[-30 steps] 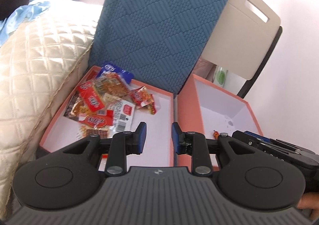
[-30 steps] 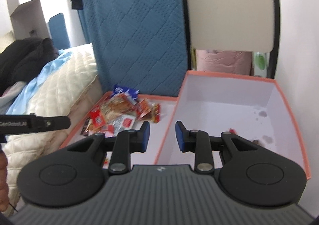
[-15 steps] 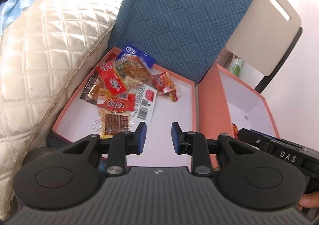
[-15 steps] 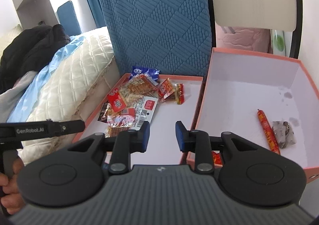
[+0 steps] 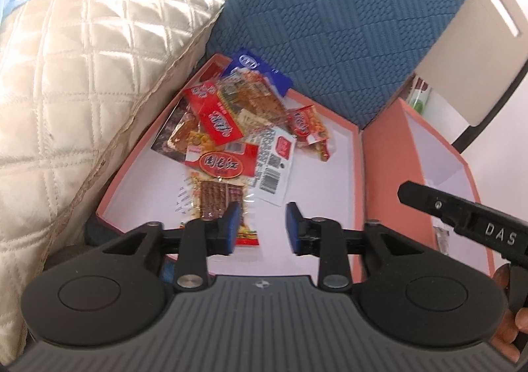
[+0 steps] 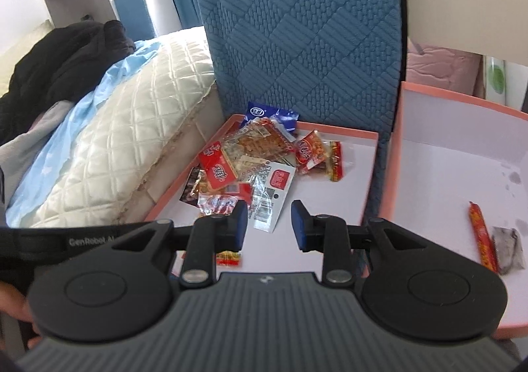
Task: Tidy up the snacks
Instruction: 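Move both open tools back toward the snack tray, then grasp the red meat strip packet with the left tool while the right tool grasps a white packet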
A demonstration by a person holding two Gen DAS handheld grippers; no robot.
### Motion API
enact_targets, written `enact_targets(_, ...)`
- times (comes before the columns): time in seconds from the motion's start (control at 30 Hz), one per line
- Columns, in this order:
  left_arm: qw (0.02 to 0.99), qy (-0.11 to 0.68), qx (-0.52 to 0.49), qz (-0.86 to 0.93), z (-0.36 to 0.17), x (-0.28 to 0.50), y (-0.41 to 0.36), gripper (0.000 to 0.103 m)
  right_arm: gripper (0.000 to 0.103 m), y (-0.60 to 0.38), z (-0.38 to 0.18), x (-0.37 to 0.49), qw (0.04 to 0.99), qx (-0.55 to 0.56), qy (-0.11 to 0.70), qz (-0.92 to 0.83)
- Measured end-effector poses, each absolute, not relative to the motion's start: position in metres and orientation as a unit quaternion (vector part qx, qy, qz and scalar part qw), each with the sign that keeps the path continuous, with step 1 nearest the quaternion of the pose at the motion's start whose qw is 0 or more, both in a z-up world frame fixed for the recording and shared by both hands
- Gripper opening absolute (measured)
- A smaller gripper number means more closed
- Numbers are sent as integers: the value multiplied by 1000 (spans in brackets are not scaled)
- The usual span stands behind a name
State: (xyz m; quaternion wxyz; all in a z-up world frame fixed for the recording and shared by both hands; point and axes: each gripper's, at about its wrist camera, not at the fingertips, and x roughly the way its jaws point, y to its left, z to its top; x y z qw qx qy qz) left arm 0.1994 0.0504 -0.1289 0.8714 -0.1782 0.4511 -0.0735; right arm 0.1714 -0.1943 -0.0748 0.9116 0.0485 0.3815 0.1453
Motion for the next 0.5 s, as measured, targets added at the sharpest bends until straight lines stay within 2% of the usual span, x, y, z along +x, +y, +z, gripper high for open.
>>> enact_targets(0.07, 869, 455, -183, -67, -136, 205, 54, 59, 33, -191, -80, 181, 909, 50, 388, 147)
enact_targets(0.27, 855, 482, -181, -57, -163, 228, 59, 69, 33, -188, -101, 212, 897, 67, 412, 144)
enact_targets(0.4, 842, 504, -183, -60, -184, 243, 59, 74, 51, -186, -114, 234, 894, 72, 420, 138)
enact_targets(0.5, 838, 514, -175, -53, -198, 252, 59, 76, 51, -184, -124, 250, 889, 80, 428, 139)
